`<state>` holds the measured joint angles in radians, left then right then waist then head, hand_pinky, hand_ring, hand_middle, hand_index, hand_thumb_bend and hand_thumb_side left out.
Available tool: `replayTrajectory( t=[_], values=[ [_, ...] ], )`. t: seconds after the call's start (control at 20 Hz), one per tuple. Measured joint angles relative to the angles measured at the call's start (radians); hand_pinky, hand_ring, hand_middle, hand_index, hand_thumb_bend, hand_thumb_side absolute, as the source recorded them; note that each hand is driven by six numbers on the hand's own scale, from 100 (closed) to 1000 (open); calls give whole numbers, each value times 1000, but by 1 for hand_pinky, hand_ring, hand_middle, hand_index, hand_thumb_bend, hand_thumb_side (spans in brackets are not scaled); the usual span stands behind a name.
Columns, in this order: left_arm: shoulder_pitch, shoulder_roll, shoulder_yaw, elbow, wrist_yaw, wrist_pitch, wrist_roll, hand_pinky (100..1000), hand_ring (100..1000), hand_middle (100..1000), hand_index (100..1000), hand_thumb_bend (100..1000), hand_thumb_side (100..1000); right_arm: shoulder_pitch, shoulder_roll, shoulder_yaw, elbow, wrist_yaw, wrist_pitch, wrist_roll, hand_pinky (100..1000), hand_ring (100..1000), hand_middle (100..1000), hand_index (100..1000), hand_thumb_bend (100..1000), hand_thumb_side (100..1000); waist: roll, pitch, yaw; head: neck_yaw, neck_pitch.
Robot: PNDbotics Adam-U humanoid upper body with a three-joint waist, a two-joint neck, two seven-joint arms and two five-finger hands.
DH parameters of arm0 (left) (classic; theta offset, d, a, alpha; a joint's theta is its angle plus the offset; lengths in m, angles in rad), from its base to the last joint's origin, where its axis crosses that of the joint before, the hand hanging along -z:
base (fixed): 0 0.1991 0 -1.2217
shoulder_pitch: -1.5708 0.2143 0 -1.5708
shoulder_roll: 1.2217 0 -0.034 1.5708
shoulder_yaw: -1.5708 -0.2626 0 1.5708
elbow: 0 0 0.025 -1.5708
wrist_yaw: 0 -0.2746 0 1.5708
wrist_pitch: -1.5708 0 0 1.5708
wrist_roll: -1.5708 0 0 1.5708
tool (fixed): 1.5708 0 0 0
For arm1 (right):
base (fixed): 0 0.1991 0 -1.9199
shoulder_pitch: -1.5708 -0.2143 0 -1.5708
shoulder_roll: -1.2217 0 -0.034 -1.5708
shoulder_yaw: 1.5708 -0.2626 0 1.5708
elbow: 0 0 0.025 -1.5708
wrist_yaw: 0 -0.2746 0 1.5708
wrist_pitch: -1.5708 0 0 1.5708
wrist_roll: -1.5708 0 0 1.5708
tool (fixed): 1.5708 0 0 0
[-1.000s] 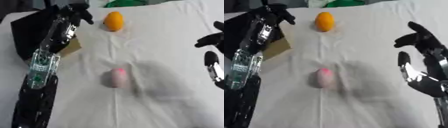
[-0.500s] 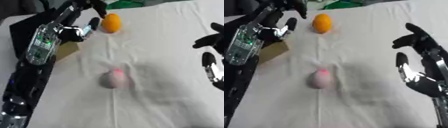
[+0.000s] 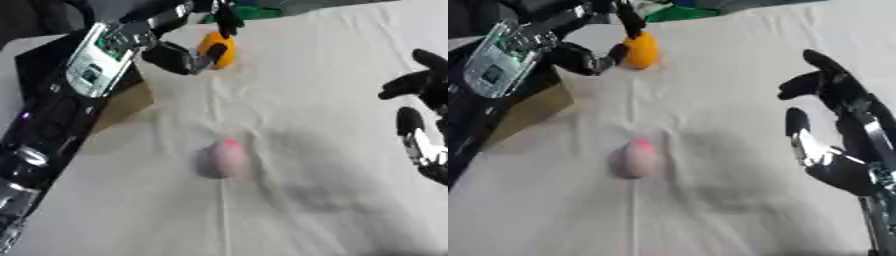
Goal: Pick up objects on the table and place them in the box.
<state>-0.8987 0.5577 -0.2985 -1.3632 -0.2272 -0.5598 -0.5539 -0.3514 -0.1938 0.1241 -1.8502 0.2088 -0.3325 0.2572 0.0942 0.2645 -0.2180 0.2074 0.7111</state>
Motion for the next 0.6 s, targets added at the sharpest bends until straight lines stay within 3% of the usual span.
replayTrajectory(
  t=[0.25,0.6],
  values=[
    [-26,10,-97,18,-69,2,-2,747,593,580,778,193,185,1,-5,0,1,0,-2,3,824,679,666,1000,100,470,6,-2,-1,-6,0],
    [-26,26,-182,55,-121,2,-2,749,592,574,774,192,185,6,-6,5,1,0,-2,6,824,679,666,1000,100,470,9,-8,-3,-15,0]
  ],
)
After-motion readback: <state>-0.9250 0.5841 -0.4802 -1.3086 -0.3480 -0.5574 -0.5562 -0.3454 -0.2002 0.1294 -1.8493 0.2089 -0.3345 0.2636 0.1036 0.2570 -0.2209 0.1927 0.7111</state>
